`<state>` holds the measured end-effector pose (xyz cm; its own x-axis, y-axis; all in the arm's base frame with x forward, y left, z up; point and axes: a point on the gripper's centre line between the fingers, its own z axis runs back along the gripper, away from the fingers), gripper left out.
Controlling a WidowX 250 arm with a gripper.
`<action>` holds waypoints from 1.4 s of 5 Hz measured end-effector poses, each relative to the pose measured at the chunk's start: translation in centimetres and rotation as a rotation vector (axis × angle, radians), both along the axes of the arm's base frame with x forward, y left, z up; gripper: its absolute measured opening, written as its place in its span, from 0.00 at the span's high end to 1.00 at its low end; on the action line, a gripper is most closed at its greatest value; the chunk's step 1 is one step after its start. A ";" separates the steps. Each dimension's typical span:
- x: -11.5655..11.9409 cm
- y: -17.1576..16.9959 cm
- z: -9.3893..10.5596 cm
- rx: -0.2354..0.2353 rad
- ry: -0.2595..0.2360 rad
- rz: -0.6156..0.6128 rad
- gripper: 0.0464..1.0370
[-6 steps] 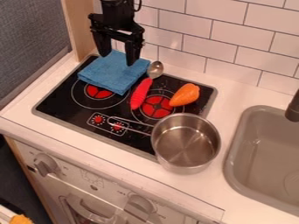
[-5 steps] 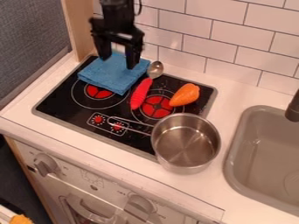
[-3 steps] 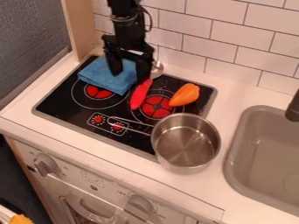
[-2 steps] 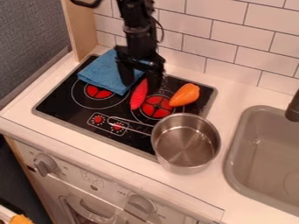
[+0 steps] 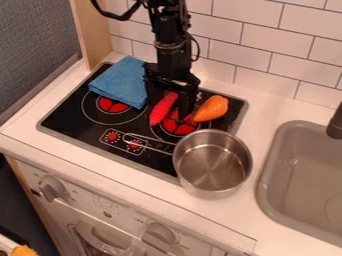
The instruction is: Move the tablespoon to the top of the blue cloth
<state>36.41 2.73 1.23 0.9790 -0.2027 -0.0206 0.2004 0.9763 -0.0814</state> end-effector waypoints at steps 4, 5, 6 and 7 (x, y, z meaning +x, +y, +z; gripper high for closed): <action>0.0 -0.2 -0.1 0.024 0.023 -0.034 0.66; 0.0 0.5 2.0 0.028 -0.028 -0.041 0.66; -0.7 3.8 5.7 0.049 -0.101 0.013 0.66; -1.5 5.8 6.0 0.040 -0.081 0.071 0.66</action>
<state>34.87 8.48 7.18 0.9898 -0.1328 0.0524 0.1345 0.9905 -0.0288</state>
